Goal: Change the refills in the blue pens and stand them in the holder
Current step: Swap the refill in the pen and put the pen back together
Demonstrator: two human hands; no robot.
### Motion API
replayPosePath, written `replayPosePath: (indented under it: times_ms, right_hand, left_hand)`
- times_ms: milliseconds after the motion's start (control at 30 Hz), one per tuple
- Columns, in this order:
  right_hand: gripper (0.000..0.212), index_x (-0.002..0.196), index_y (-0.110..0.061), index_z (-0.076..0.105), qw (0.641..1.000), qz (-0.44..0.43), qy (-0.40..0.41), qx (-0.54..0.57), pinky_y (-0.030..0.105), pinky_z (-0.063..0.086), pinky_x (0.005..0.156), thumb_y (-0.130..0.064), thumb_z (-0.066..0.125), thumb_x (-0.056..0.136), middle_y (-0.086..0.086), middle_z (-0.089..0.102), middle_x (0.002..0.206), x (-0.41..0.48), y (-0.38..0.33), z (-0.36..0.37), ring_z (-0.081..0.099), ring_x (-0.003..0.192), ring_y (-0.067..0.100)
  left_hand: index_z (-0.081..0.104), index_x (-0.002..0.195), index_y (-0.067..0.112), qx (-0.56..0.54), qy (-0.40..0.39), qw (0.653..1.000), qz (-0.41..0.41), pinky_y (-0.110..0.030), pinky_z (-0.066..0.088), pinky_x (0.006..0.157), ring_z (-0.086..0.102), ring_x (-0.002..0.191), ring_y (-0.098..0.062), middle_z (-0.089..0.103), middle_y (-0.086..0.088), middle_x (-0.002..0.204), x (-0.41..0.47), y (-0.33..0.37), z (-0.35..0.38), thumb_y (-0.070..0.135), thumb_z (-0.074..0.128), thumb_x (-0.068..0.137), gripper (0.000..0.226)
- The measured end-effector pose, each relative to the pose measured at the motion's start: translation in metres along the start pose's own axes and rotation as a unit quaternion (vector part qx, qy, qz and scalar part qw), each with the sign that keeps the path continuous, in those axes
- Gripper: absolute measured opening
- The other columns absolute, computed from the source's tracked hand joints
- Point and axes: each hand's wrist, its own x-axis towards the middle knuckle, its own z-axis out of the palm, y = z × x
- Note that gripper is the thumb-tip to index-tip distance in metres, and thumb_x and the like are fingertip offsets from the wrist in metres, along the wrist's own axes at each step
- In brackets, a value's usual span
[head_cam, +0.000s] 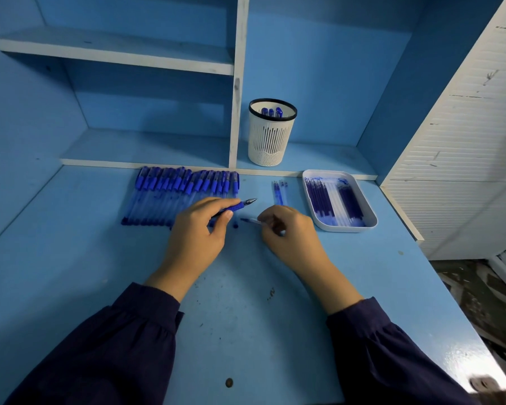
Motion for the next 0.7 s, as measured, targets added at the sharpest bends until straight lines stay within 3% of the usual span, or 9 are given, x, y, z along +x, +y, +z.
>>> replayPosePath:
  times_ms: [67,267,467,600,700]
  right_hand:
    - [0.017,0.092,-0.012,0.069,0.999,0.024,0.022,0.032,0.019,0.048,0.070,-0.002,0.057,0.085,0.006,0.067,0.086,0.000,-0.001,-0.004,0.059,0.076,0.016]
    - [0.022,0.089,-0.017,0.069,0.992,0.040,0.082,0.091,0.009,0.035,0.059,-0.002,0.052,0.092,-0.014,0.054,0.069,0.005,0.001,-0.015,0.050,0.061,-0.001]
    - [0.031,0.086,-0.033,0.062,0.985,0.025,0.126,0.116,0.016,0.038,0.065,-0.004,0.052,0.093,-0.001,0.063,0.083,0.007,0.000,-0.014,0.051,0.067,0.005]
    - [0.022,0.092,-0.019,0.068,0.988,0.007,0.102,0.117,0.012,0.038,0.067,-0.003,0.053,0.093,-0.011,0.060,0.082,0.006,-0.001,-0.013,0.052,0.069,0.003]
    - [0.016,0.097,-0.014,0.070,0.989,-0.004,0.059,0.133,0.014,0.043,0.072,-0.004,0.059,0.092,-0.009,0.062,0.086,0.004,-0.004,-0.011,0.056,0.073,0.004]
  left_hand:
    - [0.072,0.116,0.012,-0.002,-0.006,1.000,0.001,-0.013,0.051,0.084,0.064,0.096,-0.004,0.070,0.003,0.109,0.000,0.000,0.000,0.003,0.064,0.093,0.026]
    - [0.071,0.118,0.016,-0.011,-0.032,0.999,-0.003,-0.025,0.055,0.085,0.064,0.099,-0.006,0.069,0.008,0.110,-0.001,0.000,0.000,0.005,0.063,0.094,0.027]
    - [0.072,0.115,0.014,-0.021,-0.037,0.999,0.005,-0.023,0.055,0.080,0.065,0.091,-0.002,0.070,0.007,0.104,-0.002,0.004,0.001,0.002,0.064,0.093,0.026]
    - [0.073,0.114,0.014,-0.015,-0.043,0.999,0.014,-0.024,0.055,0.077,0.065,0.088,-0.003,0.069,0.009,0.101,-0.002,0.003,0.002,0.002,0.065,0.092,0.026]
    - [0.073,0.114,0.015,-0.011,-0.049,0.998,0.022,-0.021,0.054,0.077,0.064,0.088,-0.002,0.067,0.014,0.100,-0.002,0.005,0.001,0.002,0.065,0.092,0.027]
